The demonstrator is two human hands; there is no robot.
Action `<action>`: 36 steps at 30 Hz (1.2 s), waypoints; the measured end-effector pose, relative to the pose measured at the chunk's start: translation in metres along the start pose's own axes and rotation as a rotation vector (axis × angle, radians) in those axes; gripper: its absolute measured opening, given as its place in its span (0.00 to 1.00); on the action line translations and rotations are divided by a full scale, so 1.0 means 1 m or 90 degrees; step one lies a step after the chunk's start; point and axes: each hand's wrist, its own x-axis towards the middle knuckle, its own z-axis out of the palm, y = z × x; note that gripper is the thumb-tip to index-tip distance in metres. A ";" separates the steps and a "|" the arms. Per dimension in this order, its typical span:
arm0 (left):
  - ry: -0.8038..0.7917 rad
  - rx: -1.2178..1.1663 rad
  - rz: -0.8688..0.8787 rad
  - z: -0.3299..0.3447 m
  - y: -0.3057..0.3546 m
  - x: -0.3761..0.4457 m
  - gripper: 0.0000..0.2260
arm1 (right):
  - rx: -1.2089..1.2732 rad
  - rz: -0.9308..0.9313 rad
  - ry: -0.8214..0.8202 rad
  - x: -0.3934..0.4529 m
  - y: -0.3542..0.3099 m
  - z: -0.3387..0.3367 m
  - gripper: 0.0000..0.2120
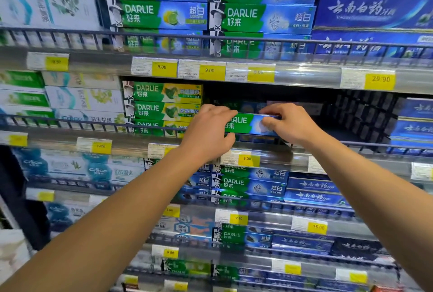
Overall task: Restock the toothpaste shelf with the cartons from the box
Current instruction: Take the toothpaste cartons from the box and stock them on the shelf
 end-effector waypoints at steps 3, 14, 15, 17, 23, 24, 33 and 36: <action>-0.018 0.002 -0.007 0.002 0.002 0.001 0.26 | 0.006 0.019 0.003 0.003 0.002 0.002 0.15; 0.013 -0.058 -0.043 0.017 -0.012 -0.032 0.23 | -0.027 -0.021 -0.030 0.006 0.000 0.015 0.15; 0.019 -0.058 -0.043 0.019 -0.012 -0.033 0.23 | -0.035 -0.030 -0.030 0.006 -0.001 0.014 0.15; 0.019 -0.053 -0.038 0.019 -0.012 -0.033 0.23 | -0.073 -0.017 0.002 0.005 -0.001 0.012 0.16; -0.031 -0.011 -0.017 0.024 -0.008 -0.026 0.26 | -0.181 0.067 0.082 -0.018 0.009 0.010 0.09; -0.045 0.007 -0.011 0.025 -0.007 -0.025 0.27 | -0.172 0.064 0.078 -0.019 0.009 0.010 0.09; -0.091 0.109 0.018 0.028 -0.001 -0.011 0.30 | -0.153 0.063 0.041 -0.025 0.001 0.011 0.15; -0.086 0.119 0.014 0.028 -0.002 -0.010 0.30 | -0.204 0.054 0.103 -0.037 -0.001 0.013 0.15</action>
